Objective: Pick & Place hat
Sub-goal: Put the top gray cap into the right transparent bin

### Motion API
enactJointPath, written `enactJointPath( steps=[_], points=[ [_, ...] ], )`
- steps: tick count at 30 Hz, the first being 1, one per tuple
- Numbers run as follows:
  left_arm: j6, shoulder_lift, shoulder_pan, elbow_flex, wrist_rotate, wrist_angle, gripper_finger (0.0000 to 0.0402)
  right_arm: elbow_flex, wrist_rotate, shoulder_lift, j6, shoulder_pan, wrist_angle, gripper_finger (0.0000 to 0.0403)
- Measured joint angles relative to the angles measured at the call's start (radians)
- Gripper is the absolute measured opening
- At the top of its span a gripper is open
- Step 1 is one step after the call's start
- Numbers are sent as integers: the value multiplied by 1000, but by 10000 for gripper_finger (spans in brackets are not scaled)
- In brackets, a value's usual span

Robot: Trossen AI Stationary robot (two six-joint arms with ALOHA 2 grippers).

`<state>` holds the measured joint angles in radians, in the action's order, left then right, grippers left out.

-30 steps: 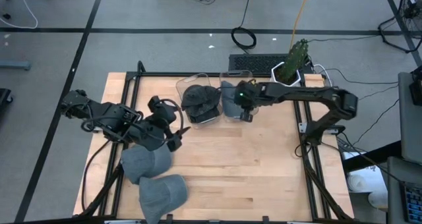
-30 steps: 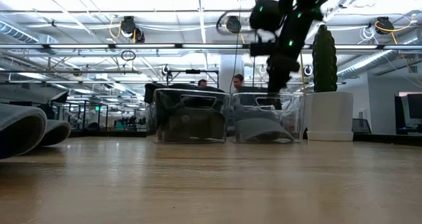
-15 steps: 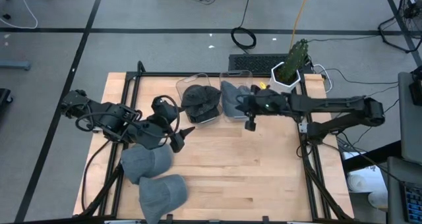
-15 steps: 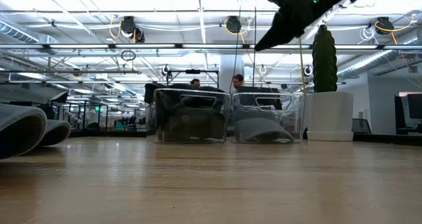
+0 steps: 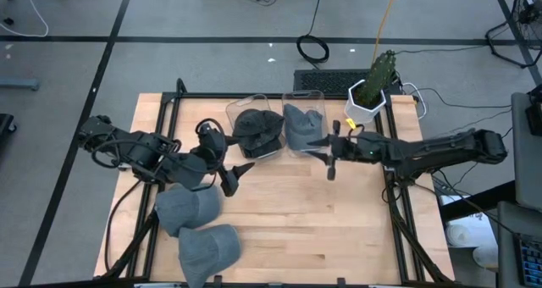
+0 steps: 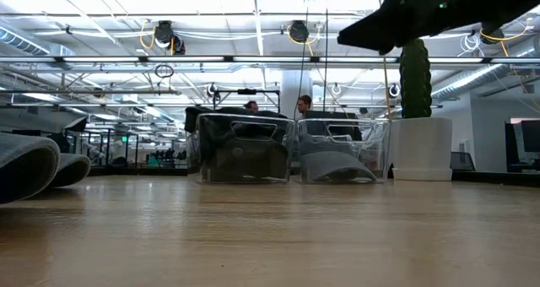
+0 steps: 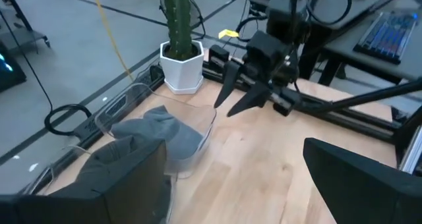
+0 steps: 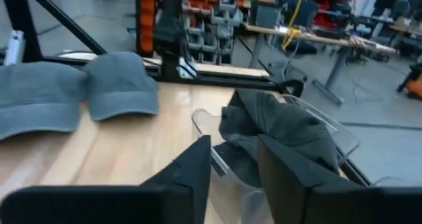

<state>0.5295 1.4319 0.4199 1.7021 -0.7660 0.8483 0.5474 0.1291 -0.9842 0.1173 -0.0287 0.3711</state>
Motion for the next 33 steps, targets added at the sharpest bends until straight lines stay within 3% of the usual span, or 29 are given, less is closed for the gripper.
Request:
enactJointPath(
  steps=[4,7,13,17,21,24,27,30,33],
  points=[
    [-42,9,-2,0,19,9,365,-25,0,45,-1,34,23,138],
    [-65,23,-20,1,90,4,365,-30,0,67,4,56,22,149],
    [-430,73,-2,-3,271,-105,365,-30,0,92,8,82,11,150],
    [-577,77,0,-98,393,-230,365,-30,0,91,10,84,-16,145],
    [-599,35,-30,-280,496,-384,365,-30,1,88,11,83,-22,146],
    [-563,-48,-45,-448,563,-488,365,-30,1,88,11,83,-24,148],
    [-466,-165,-47,-607,560,-521,365,-30,1,88,10,83,-25,148],
    [-253,-310,-41,-713,543,-444,365,-30,1,88,8,83,-25,145],
    [91,-439,-28,-784,532,-249,365,-30,1,88,8,83,-25,144]
  ],
)
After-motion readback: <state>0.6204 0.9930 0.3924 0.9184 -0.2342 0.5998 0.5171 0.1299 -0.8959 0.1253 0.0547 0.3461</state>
